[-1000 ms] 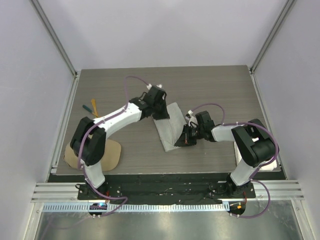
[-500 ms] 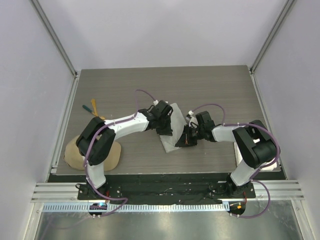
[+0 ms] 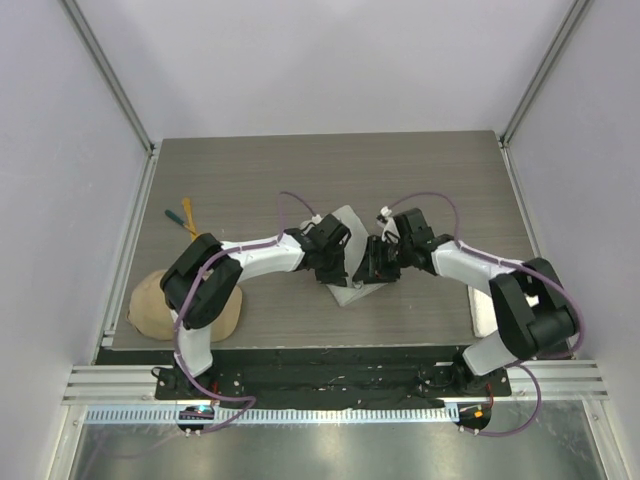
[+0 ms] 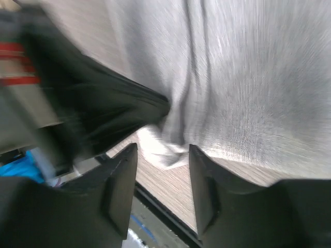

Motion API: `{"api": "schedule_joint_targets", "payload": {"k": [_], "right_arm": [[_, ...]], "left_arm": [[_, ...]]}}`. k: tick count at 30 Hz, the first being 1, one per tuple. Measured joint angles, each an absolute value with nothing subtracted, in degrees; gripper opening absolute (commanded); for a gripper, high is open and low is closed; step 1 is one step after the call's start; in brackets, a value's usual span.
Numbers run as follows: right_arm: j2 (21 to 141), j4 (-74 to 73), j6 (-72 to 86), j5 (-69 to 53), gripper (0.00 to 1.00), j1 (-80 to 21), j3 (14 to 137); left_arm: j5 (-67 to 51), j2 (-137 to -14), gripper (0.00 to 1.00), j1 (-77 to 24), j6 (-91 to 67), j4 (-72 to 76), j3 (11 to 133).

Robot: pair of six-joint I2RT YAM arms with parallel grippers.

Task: Fold the napkin into a case and place the utensils inside
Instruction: Smooth out the 2/3-rectangle-folded napkin at the center of the board.

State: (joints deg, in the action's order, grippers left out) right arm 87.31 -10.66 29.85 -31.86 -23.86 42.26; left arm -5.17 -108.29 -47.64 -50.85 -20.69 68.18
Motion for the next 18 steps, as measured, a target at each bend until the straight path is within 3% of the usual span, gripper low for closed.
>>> {"api": "schedule_joint_targets", "payload": {"k": [3, 4, 5, 12, 18], "right_arm": [[82.94, -14.92, 26.44, -28.36, 0.53, -23.83, 45.82], [81.60, -15.66, 25.36, -27.35, 0.47, -23.75, 46.63], [80.75, -16.21, 24.49, -26.39, 0.33, -23.68, 47.20], [85.49, -17.74, 22.39, -24.21, 0.02, -22.98, 47.97], [88.25, -17.04, 22.15, -22.98, 0.01, -22.72, 46.59]], "left_arm": [[-5.48, -108.42, 0.00, -47.64, -50.85, -20.10, 68.23], [-5.48, -108.42, 0.00, -47.64, -50.83, -20.08, 68.23], [-5.45, -108.42, 0.00, -47.64, -50.81, -20.08, 68.23], [-5.34, -108.42, 0.00, -47.64, -50.52, -20.34, 68.49], [-5.45, -108.81, 0.00, -47.64, -50.50, -20.47, 69.12]]}}
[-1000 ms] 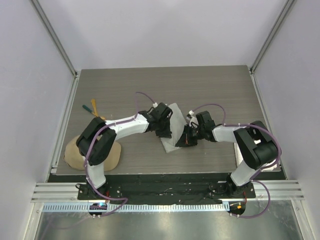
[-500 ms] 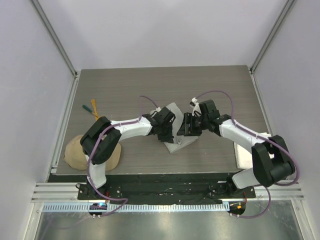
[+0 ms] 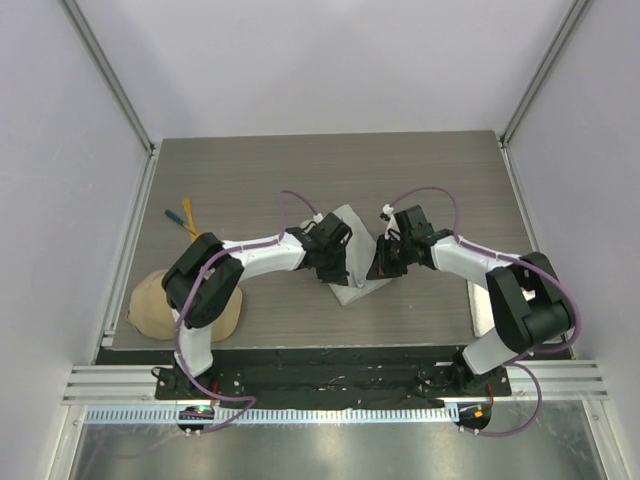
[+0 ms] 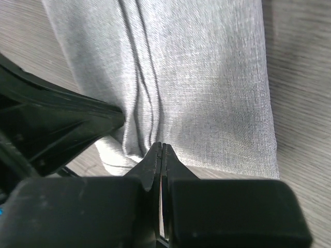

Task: Fold the napkin into a case and place the utensils inside
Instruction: Smooth out the 2/3-rectangle-folded napkin at the center of the board.

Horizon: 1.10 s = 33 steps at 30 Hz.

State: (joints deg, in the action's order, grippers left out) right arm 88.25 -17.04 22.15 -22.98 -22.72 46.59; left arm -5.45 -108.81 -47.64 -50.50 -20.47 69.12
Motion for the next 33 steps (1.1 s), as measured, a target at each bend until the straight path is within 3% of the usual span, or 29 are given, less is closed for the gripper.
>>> {"api": "schedule_joint_targets", "payload": {"k": [13, 23, 33], "right_arm": [[89.86, -4.40, 27.92, -28.32, 0.01, -22.11, 37.50], [84.47, -16.78, 25.12, -21.91, 0.01, -22.26, 43.11], [82.70, -16.03, 26.26, -30.11, 0.01, -22.39, 44.62]], "left_arm": [[-6.55, -112.14, 0.00, -47.62, -50.52, -20.32, 73.23], [-7.18, -112.49, 0.00, -47.64, -50.61, -19.53, 73.38], [-7.18, -112.49, 0.00, -47.64, -50.63, -19.51, 73.36]]}}
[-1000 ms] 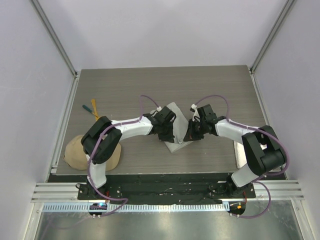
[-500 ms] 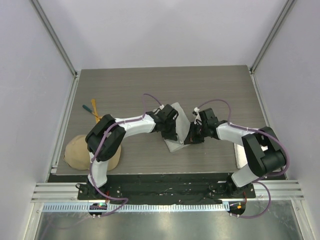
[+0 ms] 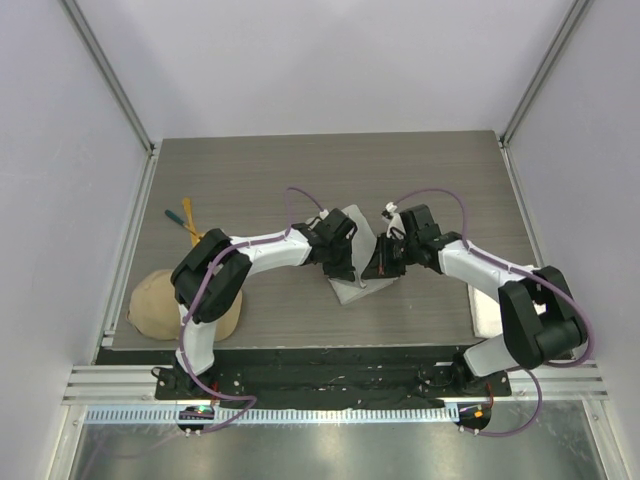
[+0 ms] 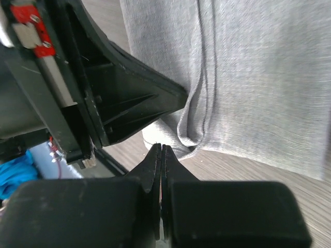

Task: Fold the napkin into a case and place the utensils inside
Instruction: Smooth out the 2/3-rectangle-folded napkin at the center of the board.

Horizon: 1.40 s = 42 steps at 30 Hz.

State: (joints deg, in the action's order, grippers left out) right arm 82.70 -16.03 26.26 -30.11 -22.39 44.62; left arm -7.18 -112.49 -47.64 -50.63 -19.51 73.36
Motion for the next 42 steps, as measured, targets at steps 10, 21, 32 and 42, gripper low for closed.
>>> {"api": "schedule_joint_targets", "payload": {"k": [10, 21, 32, 42], "right_arm": [[87.59, -10.17, 28.40, -35.55, 0.01, -22.44, 41.76], [90.06, -8.14, 27.27, -31.68, 0.01, -22.44, 37.95], [90.39, -5.82, 28.91, -32.69, 0.01, -22.44, 37.19], [88.60, -6.46, 31.64, -30.28, 0.01, -22.50, 37.01]], "left_arm": [[-7.14, -112.49, 0.00, -47.64, -50.63, -19.51, 73.36], [-6.13, -112.49, 0.00, -47.72, -48.99, -20.71, 74.15], [-7.97, -107.61, 0.00, -47.86, -46.54, -21.74, 74.74], [-8.95, -108.49, 0.00, -49.12, -49.56, -19.92, 69.76]]}}
